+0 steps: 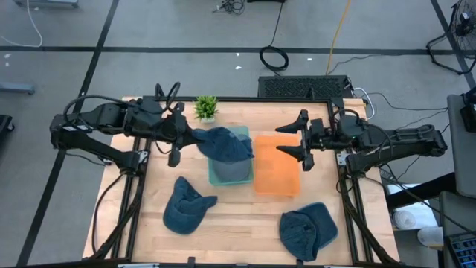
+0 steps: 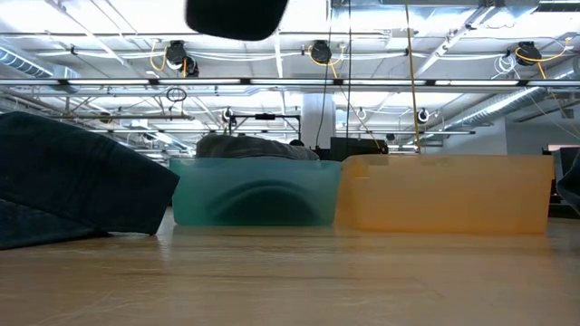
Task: Pick & Place hat
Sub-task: Put the top right blue cap into the orange bin
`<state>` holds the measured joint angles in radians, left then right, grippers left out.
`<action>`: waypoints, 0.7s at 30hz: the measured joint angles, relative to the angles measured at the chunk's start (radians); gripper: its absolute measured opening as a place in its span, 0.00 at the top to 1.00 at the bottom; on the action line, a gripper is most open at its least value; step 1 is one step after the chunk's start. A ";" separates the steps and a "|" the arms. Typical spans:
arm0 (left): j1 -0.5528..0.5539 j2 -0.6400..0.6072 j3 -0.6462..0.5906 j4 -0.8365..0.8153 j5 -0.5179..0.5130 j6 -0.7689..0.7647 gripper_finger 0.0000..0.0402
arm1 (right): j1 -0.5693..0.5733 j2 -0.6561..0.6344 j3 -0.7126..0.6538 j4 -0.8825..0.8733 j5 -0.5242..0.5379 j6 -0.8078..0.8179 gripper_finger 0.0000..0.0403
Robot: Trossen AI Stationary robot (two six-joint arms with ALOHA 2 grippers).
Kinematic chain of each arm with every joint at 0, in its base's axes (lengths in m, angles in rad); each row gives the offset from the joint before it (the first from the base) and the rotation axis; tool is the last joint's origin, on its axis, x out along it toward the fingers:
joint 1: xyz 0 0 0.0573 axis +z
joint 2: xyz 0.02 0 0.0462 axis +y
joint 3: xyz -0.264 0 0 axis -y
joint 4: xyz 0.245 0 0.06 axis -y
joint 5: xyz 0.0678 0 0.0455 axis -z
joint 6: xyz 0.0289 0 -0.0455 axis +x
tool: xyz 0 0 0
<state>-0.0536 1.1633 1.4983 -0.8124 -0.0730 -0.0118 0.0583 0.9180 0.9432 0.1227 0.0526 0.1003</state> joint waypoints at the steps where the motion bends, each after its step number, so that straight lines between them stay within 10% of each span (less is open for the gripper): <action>1: 0.000 0.003 0.000 0.005 -0.014 0.003 0.96 | 0.000 0.004 0.000 0.001 0.000 0.000 0.32; 21: -0.022 0.308 0.162 0.005 -0.058 0.068 0.96 | 0.001 0.071 0.000 0.008 0.001 0.123 0.21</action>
<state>-0.0753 1.4711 1.6607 -0.8069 -0.1314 0.0563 0.0589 0.9890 0.9432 0.1310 0.0537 0.2235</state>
